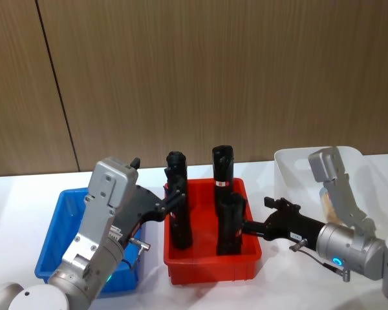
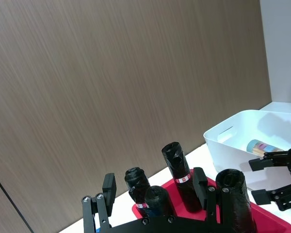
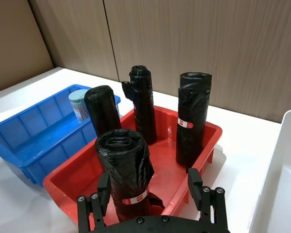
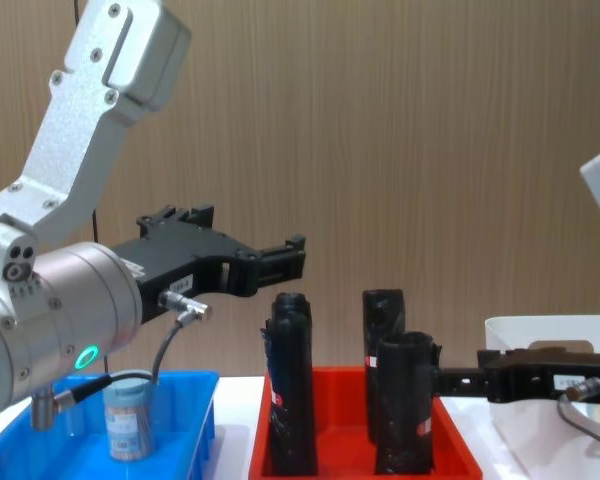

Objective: Pick the cotton swabs from the blue box and place them into the white box.

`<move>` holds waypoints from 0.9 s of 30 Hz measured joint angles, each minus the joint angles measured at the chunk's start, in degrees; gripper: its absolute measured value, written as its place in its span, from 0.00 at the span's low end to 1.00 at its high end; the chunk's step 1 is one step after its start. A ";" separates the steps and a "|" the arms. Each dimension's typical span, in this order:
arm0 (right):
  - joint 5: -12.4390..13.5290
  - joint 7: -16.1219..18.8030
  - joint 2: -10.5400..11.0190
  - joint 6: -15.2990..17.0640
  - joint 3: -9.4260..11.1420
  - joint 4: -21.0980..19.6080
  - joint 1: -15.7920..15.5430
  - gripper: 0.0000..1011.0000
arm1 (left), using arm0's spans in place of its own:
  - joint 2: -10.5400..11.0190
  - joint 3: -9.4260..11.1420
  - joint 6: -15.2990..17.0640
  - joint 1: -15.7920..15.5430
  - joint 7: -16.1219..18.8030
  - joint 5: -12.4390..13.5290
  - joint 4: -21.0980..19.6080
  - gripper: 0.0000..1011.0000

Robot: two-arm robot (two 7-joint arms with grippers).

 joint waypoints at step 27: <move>-2.39 1.01 -2.60 -1.34 -2.21 4.99 4.45 0.99 | 0.00 0.00 0.00 0.00 0.00 0.00 0.00 0.99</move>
